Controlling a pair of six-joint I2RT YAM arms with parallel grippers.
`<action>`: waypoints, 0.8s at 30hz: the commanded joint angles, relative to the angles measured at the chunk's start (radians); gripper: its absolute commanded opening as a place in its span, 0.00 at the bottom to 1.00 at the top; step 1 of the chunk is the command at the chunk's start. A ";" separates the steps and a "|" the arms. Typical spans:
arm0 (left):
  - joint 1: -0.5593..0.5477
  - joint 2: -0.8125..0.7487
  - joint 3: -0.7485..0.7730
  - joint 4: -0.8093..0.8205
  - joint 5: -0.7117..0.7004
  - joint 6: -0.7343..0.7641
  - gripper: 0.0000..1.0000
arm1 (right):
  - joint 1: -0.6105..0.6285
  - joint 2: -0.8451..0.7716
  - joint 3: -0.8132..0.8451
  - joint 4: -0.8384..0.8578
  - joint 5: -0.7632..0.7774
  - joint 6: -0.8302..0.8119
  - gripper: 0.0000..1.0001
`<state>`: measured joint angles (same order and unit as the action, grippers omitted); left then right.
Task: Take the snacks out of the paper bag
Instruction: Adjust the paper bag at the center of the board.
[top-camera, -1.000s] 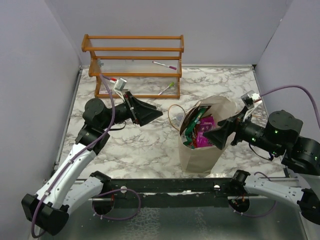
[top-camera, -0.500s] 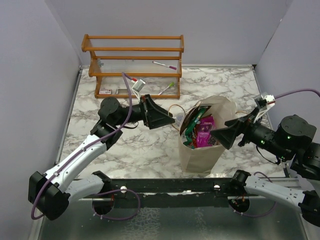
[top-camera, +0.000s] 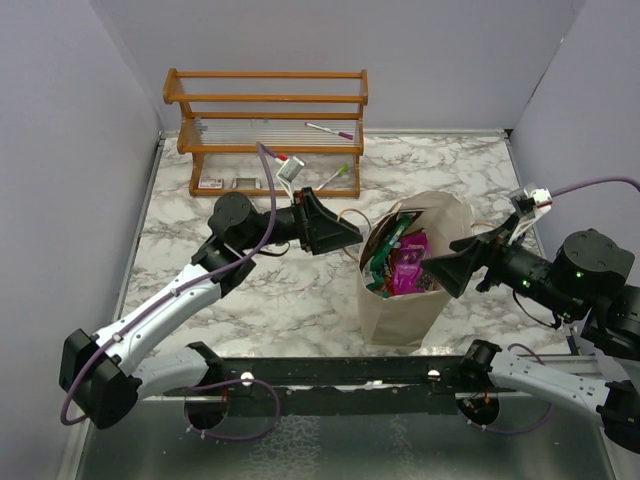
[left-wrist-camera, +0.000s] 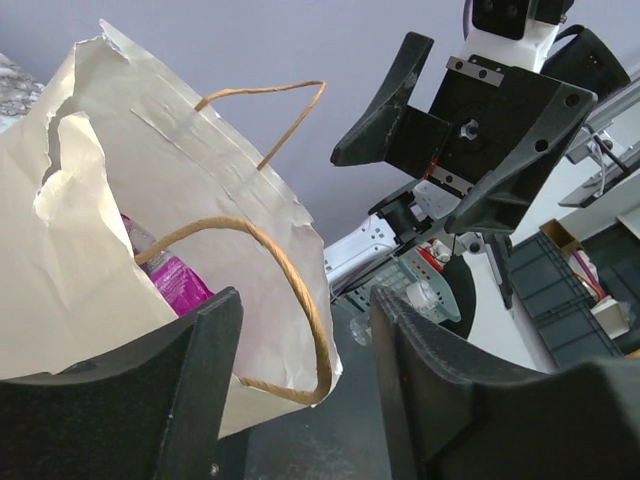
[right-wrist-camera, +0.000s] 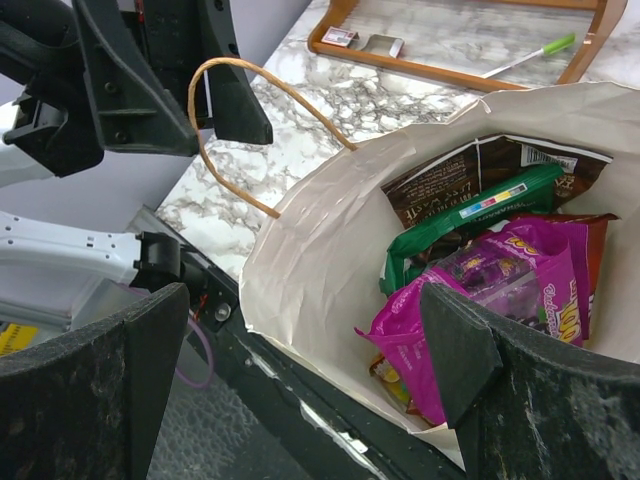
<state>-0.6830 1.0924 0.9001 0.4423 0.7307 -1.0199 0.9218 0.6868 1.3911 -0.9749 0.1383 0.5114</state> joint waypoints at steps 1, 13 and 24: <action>-0.013 0.017 0.035 0.063 -0.041 -0.007 0.53 | 0.005 -0.008 0.014 0.020 0.027 0.009 0.99; -0.011 0.090 0.178 -0.108 -0.141 0.036 0.00 | 0.005 -0.037 -0.028 0.017 0.094 0.032 0.99; 0.014 0.077 0.181 -0.098 -0.105 0.027 0.19 | 0.005 -0.044 -0.015 0.005 0.112 0.028 0.99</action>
<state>-0.6754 1.1999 1.0992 0.2607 0.6182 -0.9798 0.9218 0.6590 1.3712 -0.9874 0.2436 0.5411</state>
